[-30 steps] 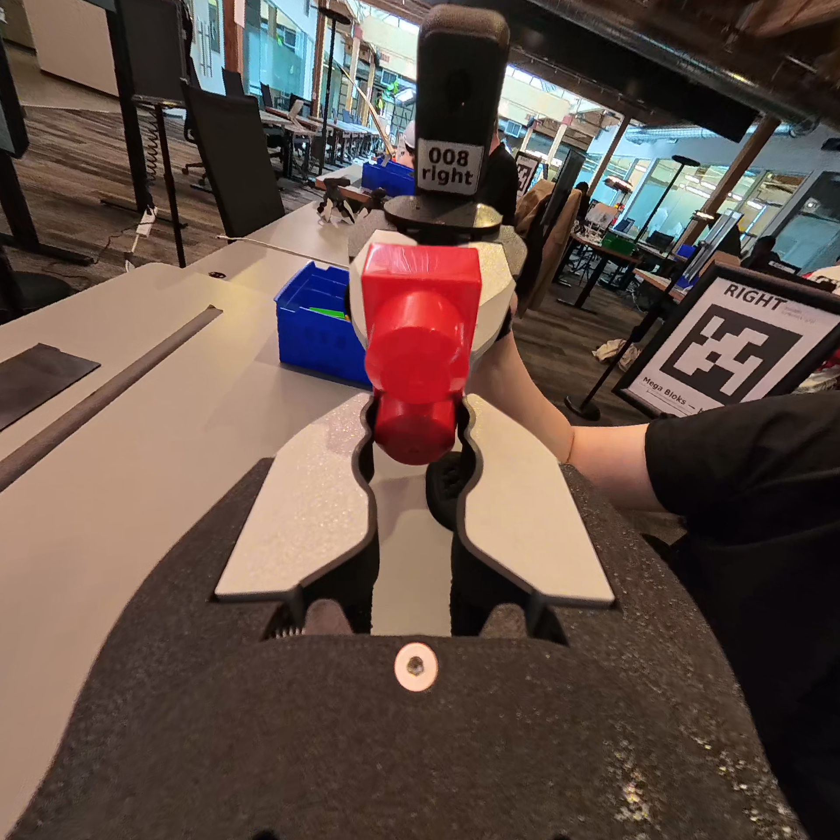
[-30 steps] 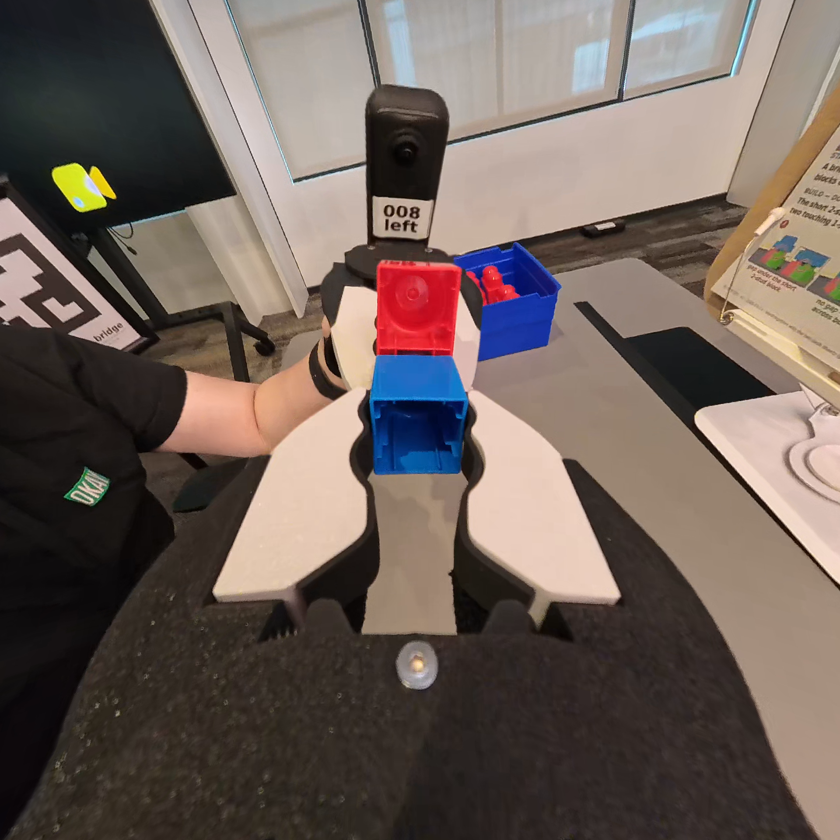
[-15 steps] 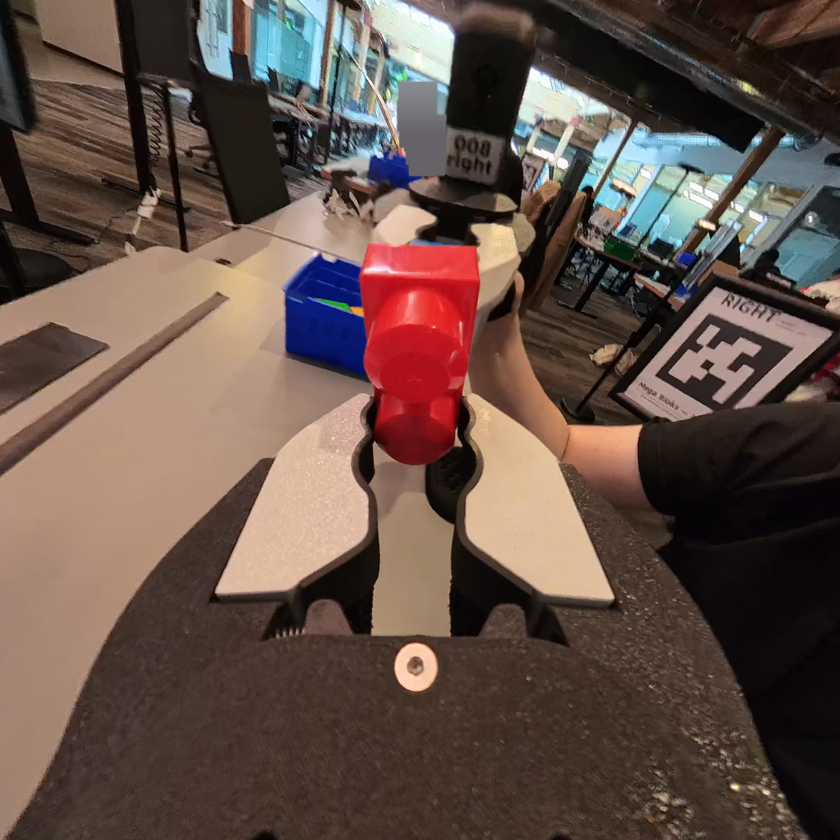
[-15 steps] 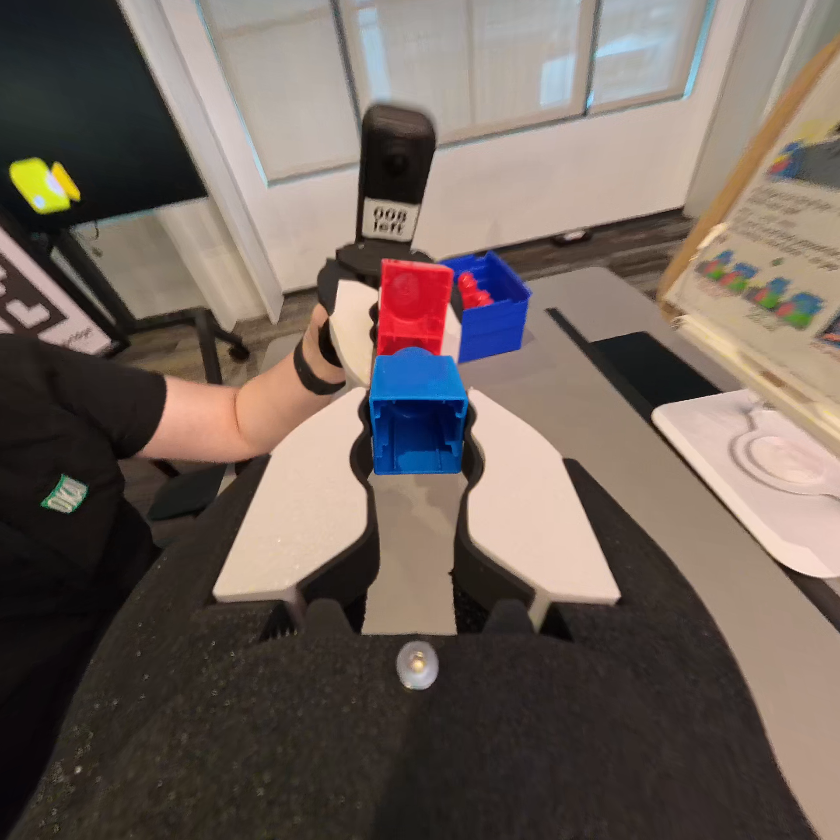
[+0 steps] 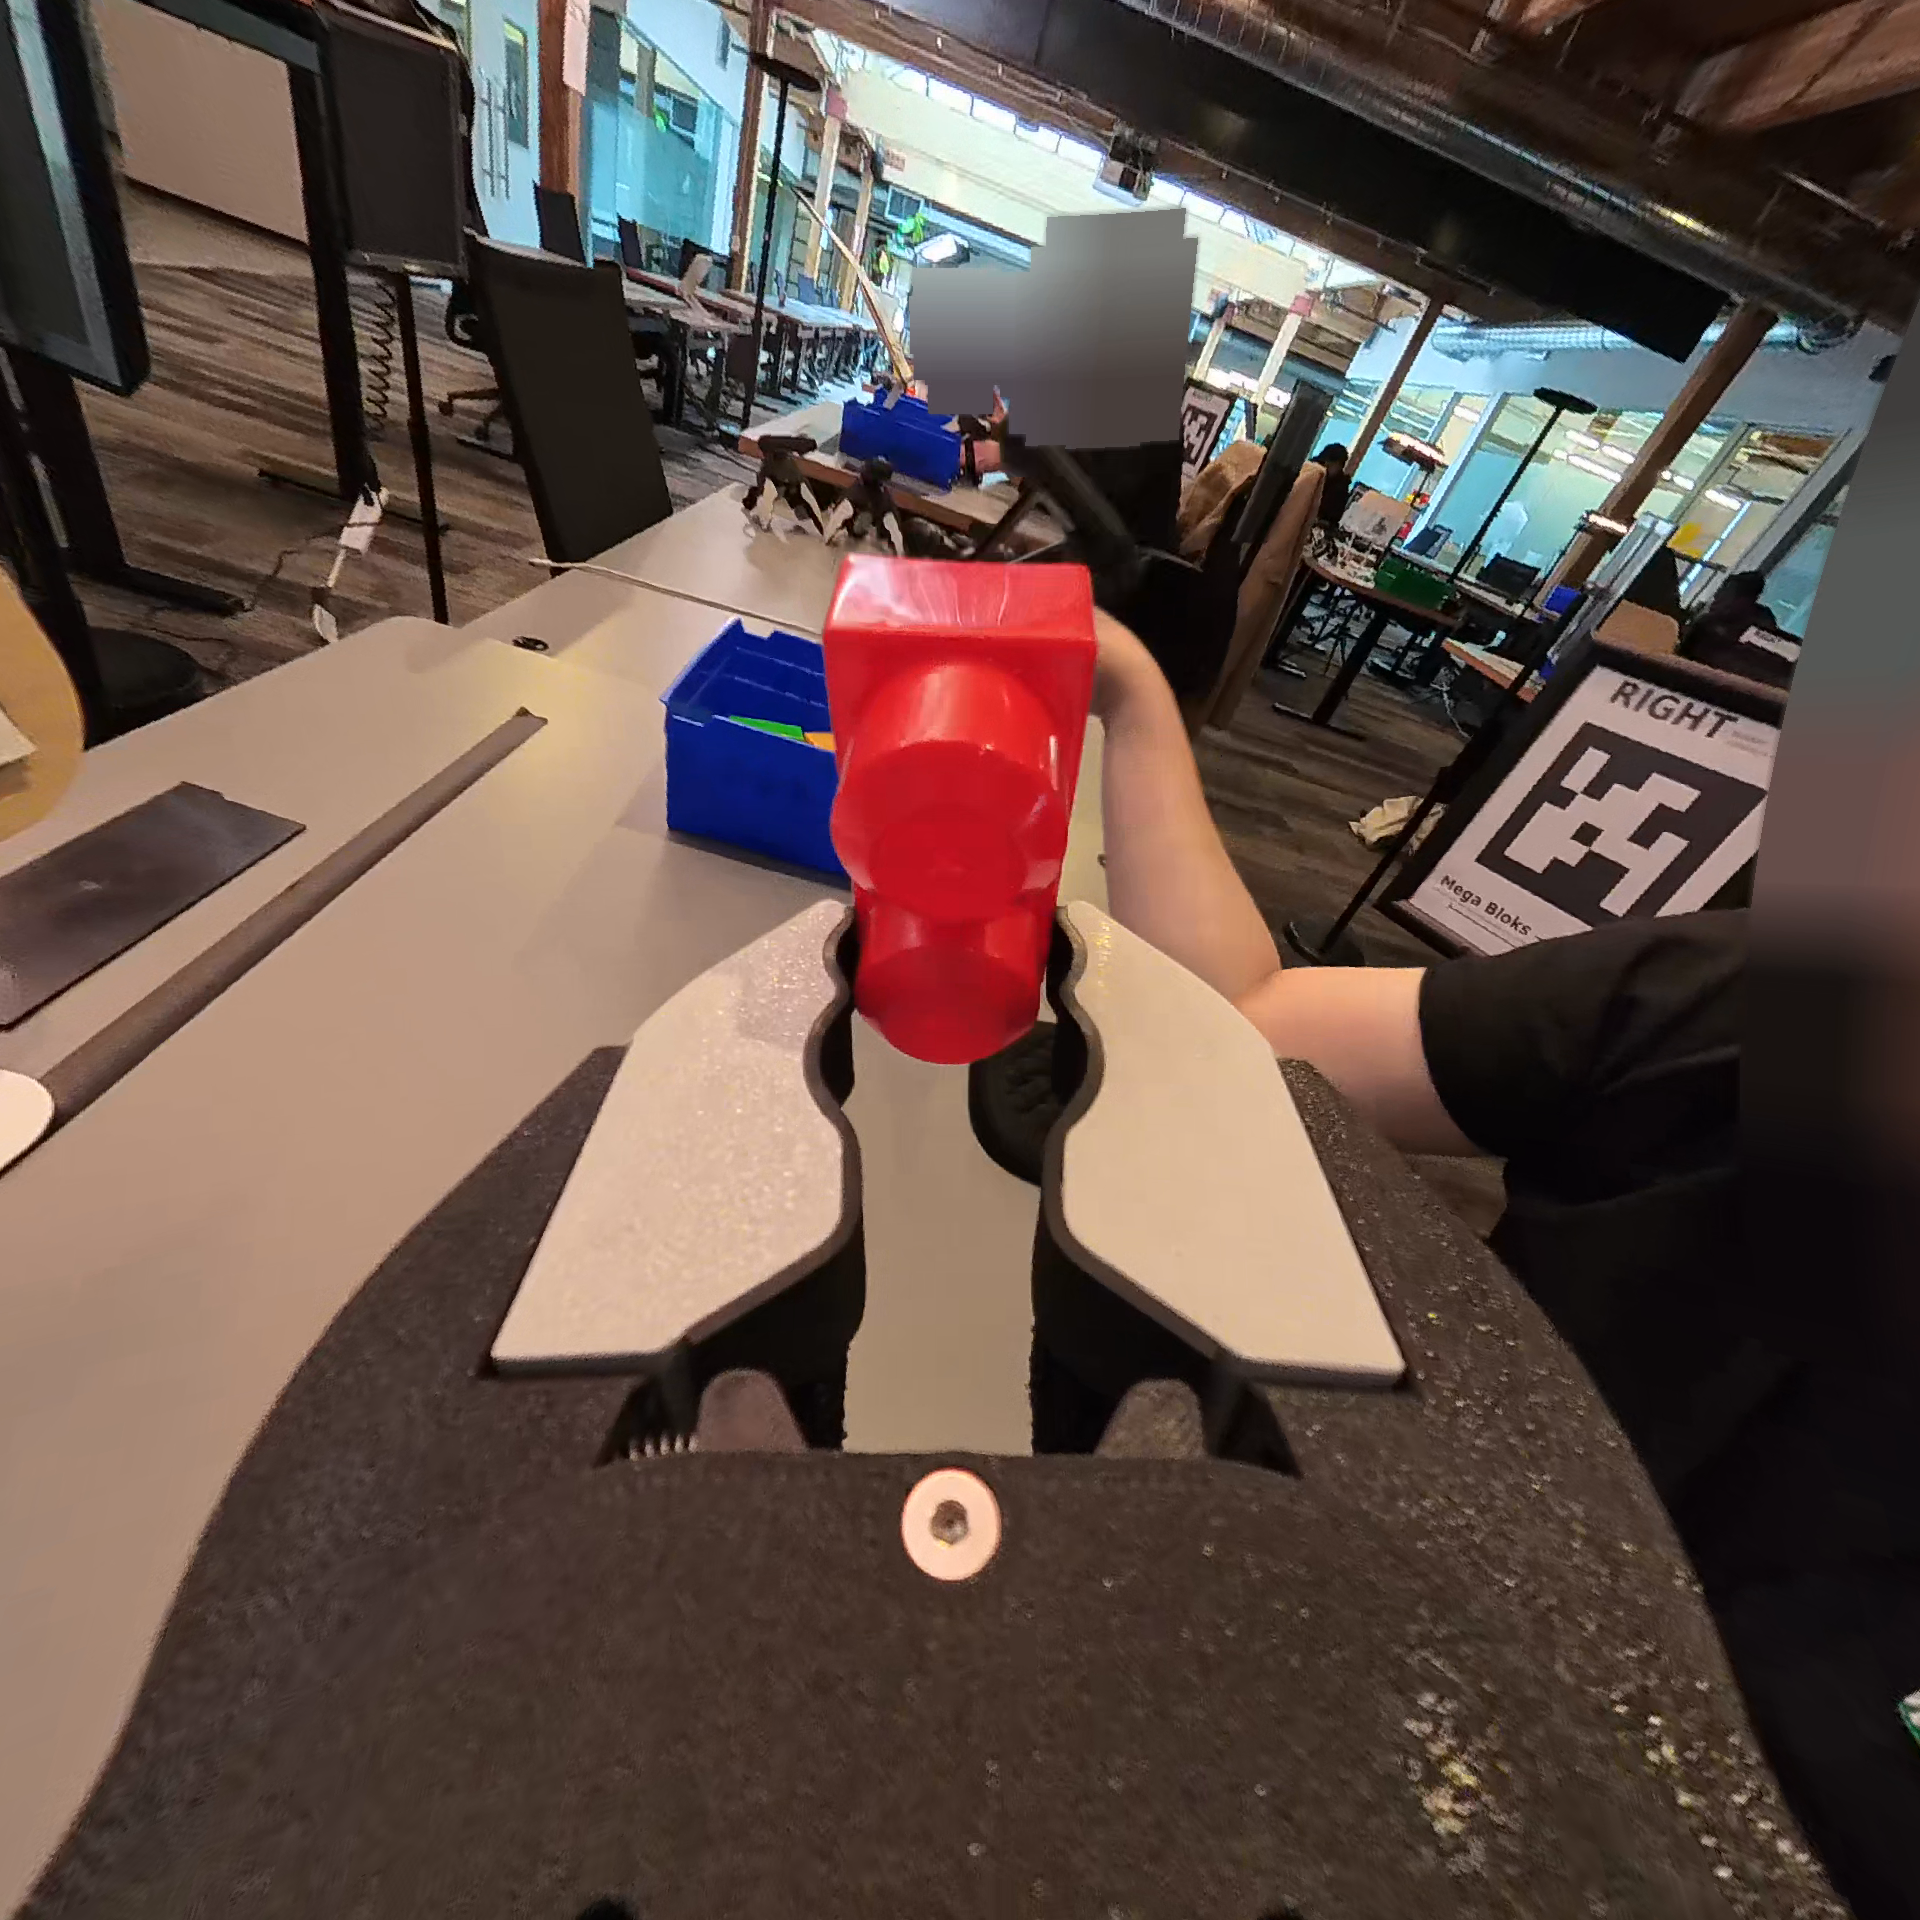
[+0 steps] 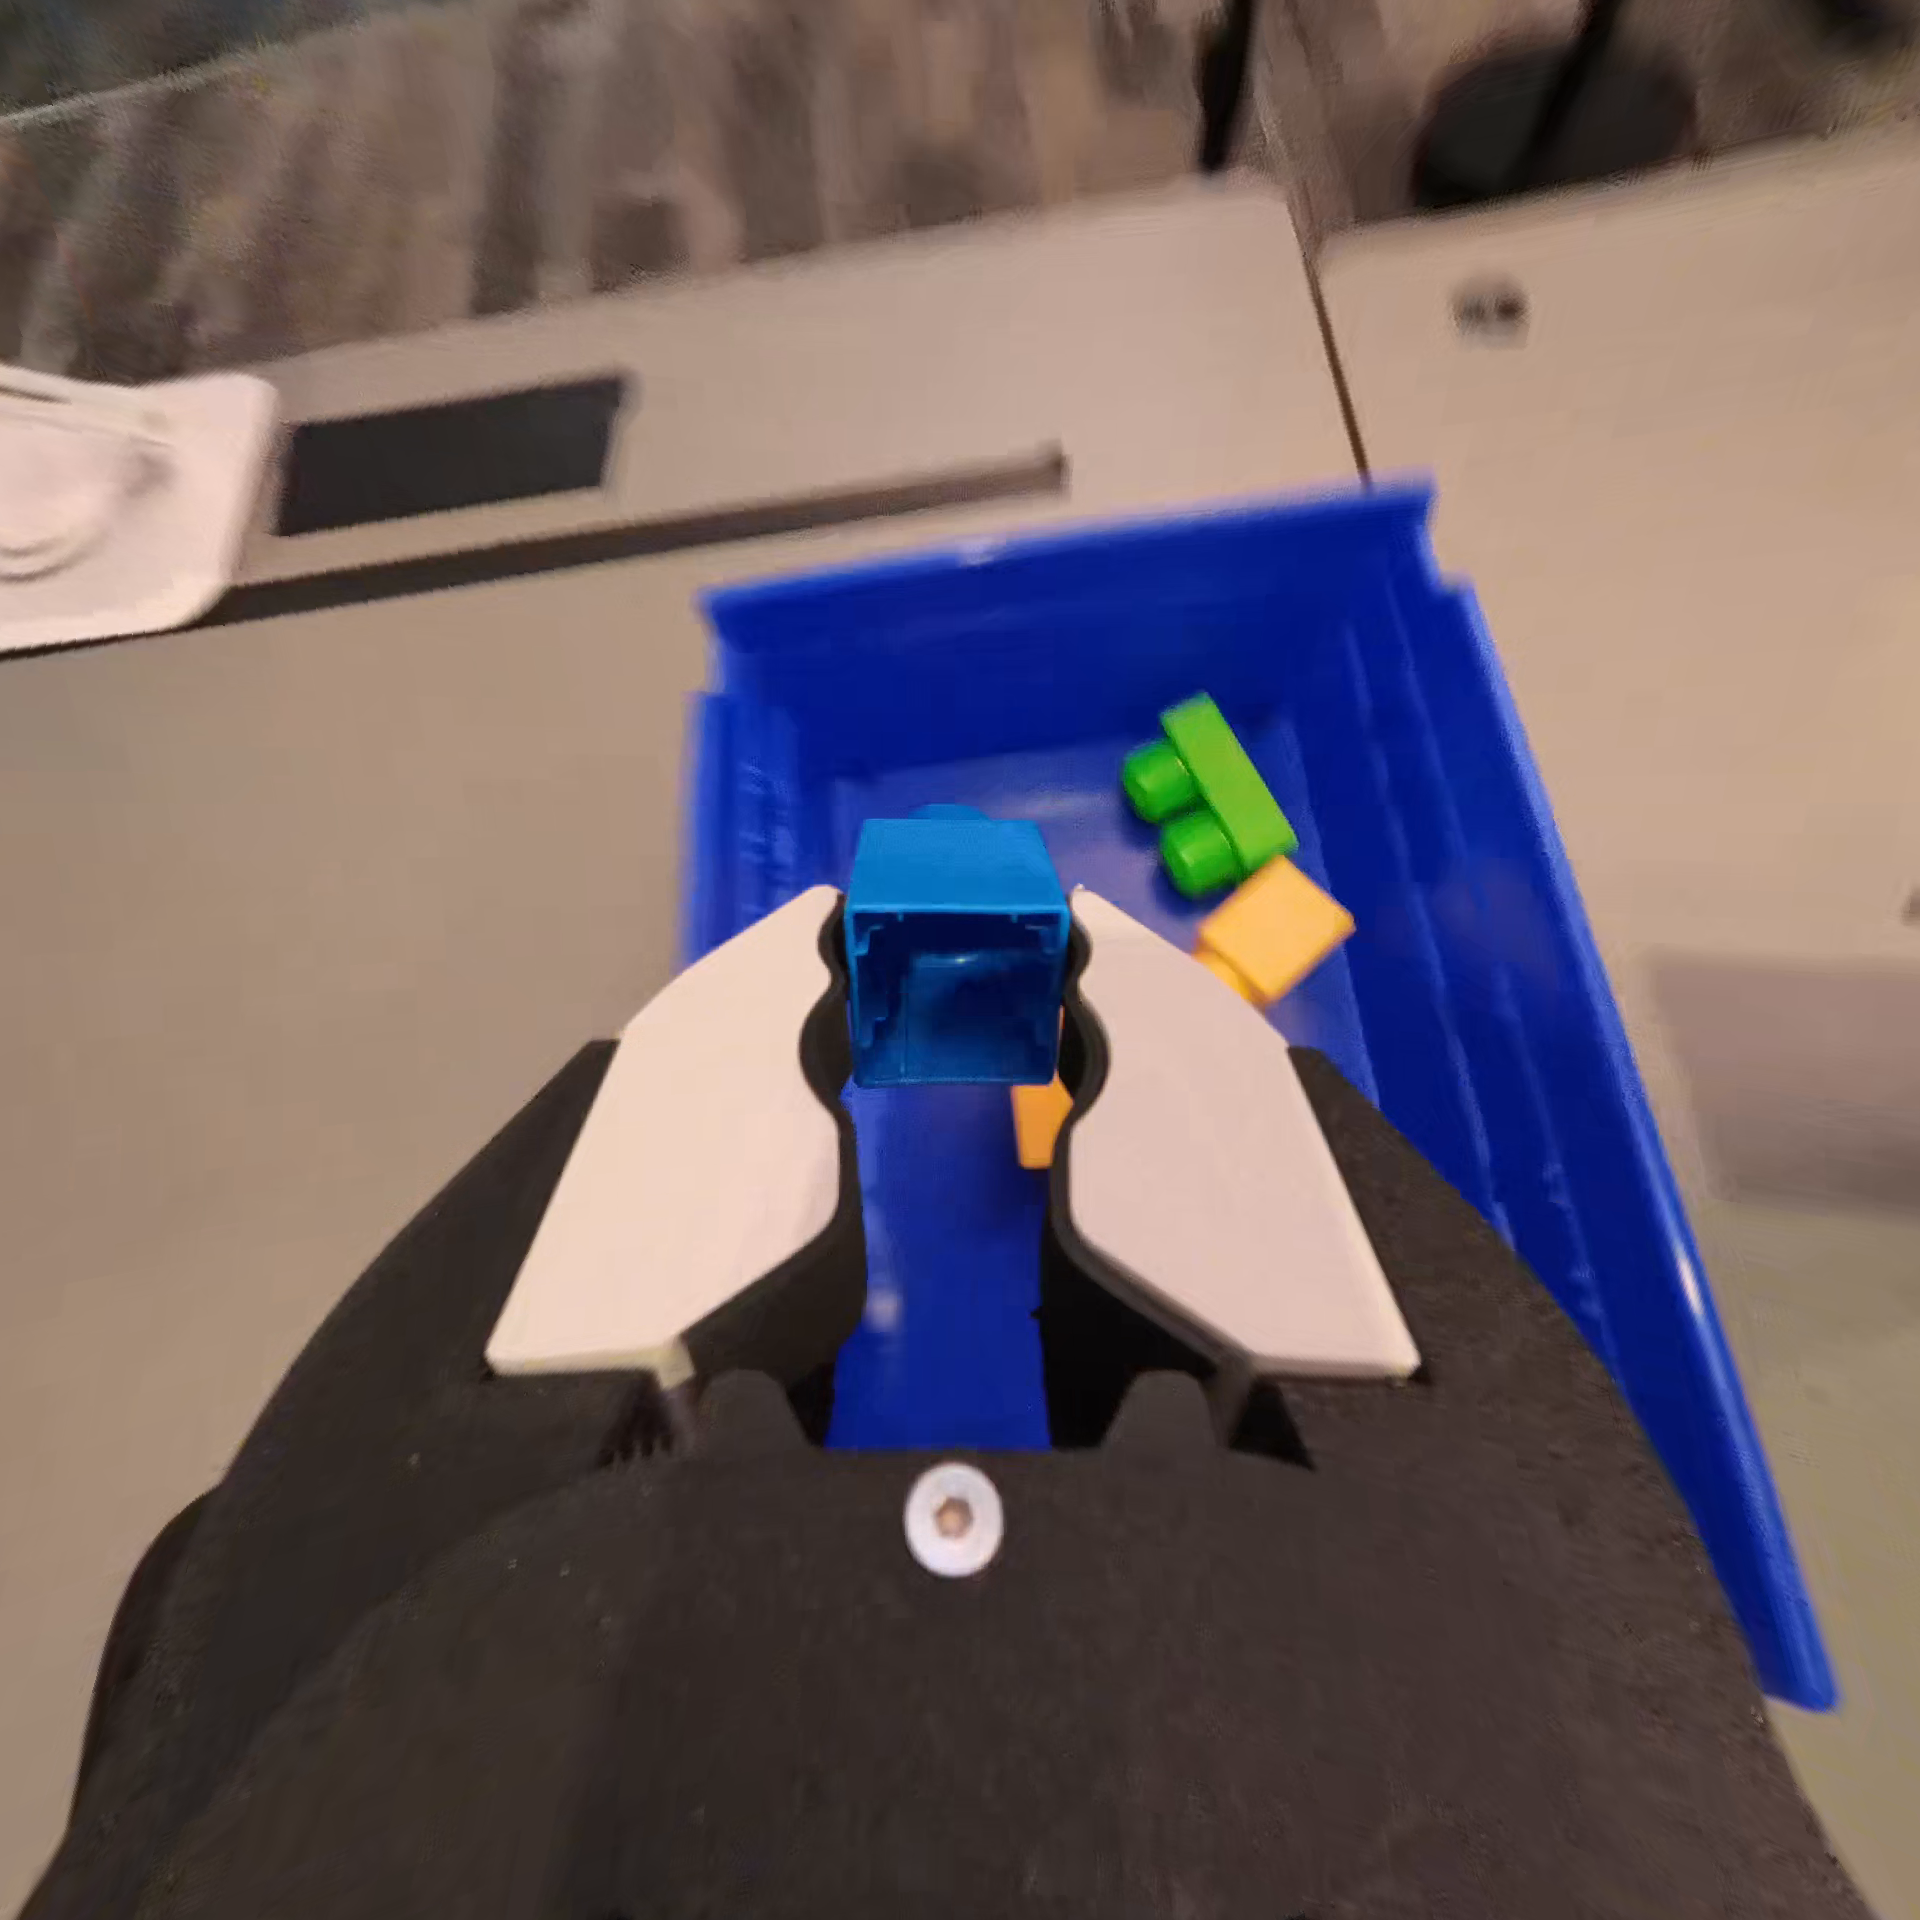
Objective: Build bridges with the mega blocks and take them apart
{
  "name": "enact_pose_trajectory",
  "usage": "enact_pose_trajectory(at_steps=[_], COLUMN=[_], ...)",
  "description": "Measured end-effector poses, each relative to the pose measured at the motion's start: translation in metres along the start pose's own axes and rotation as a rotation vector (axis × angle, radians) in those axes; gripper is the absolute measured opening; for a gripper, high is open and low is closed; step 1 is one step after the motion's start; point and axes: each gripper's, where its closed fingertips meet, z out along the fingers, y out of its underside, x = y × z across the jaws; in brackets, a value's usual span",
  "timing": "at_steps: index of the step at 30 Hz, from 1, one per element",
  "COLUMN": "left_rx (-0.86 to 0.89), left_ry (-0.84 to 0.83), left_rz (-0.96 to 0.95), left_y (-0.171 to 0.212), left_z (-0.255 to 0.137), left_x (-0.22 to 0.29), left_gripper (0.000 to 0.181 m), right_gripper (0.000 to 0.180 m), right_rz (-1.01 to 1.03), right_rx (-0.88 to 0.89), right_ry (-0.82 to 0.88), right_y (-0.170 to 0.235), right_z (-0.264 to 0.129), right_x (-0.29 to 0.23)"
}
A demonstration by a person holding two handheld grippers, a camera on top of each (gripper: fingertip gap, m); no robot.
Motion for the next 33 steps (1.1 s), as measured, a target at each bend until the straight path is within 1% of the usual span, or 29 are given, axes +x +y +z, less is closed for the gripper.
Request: enact_pose_trajectory(at_steps=[1, 3, 5, 6, 8, 10, 13, 15, 17, 19, 22, 24, 25, 26, 28, 29, 33], left_rx=[-0.011, -0.033, -0.052, -0.061, -0.074, -0.085, -0.095, -0.099, -0.111, -0.134, -0.163, -0.178, -0.185, -0.193, -0.211, -0.219, -0.218], left_ry=[0.004, 0.006, 0.008, 0.009, 0.011, 0.012, 0.012, 0.009, -0.005, -0.027, -0.044, -0.043, -0.041, -0.037, -0.03, -0.035, -0.034], left_rz=[-0.001, -0.002, -0.004, -0.007, -0.016, -0.026, -0.028, -0.025, -0.017, 0.0, 0.017, 0.027, 0.034, 0.044, 0.056, 0.057, 0.053], left_y=[0.002, 0.007, 0.011, 0.014, 0.017, 0.02, 0.023, 0.024, 0.026, 0.029, 0.034, 0.036, 0.037, 0.038, 0.042, 0.043, 0.043], left_z=[0.003, 0.008, 0.011, 0.013, 0.016, 0.019, 0.021, 0.023, 0.024, 0.026, 0.031, 0.034, 0.035, 0.037, 0.038, 0.039, 0.04], left_x=[0.0, 0.0, -0.001, -0.001, -0.004, -0.005, -0.006, -0.005, -0.006, -0.008, -0.007, -0.005, -0.004, -0.002, -0.001, -0.001, -0.001], left_gripper=[0.034, 0.034, 0.034, 0.034, 0.034, 0.034, 0.034, 0.034, 0.034, 0.034, 0.034, 0.034, 0.034, 0.034, 0.034, 0.034, 0.034], right_gripper=[0.036, 0.036, 0.037, 0.037, 0.037, 0.039, 0.047, 0.049, 0.051, 0.054, 0.057, 0.058, 0.054, 0.051, 0.053, 0.056, 0.062], right_rz=[0.06, 0.129, 0.141, 0.14, 0.154, 0.154, 0.11, 0.031, -0.064, -0.156, -0.265, -0.333, -0.383, -0.441, -0.556, -0.595, -0.617], right_rx=[-0.046, -0.15, -0.223, -0.228, -0.194, -0.124, 0.029, 0.153, 0.275, 0.399, 0.548, 0.563, 0.535, 0.508, 0.474, 0.451, 0.336], right_ry=[0.007, -0.027, -0.045, -0.035, 0.006, -0.006, -0.013, -0.051, -0.158, -0.334, -0.724, -0.976, -1.035, -1.043, -1.015, -1.037, -1.226], right_y=[0.015, 0.044, 0.063, 0.066, 0.06, 0.045, 0.013, -0.016, -0.045, -0.072, -0.092, -0.086, -0.077, -0.069, -0.053, -0.044, -0.011], right_z=[0.016, 0.046, 0.066, 0.072, 0.075, 0.07, 0.049, 0.028, 0.002, -0.027, -0.079, -0.108, -0.113, -0.112, -0.105, -0.103, -0.107], right_x=[0.017, 0.032, 0.037, 0.039, 0.042, 0.039, 0.031, 0.011, -0.03, -0.09, -0.201, -0.273, -0.301, -0.323, -0.357, -0.373, -0.422])
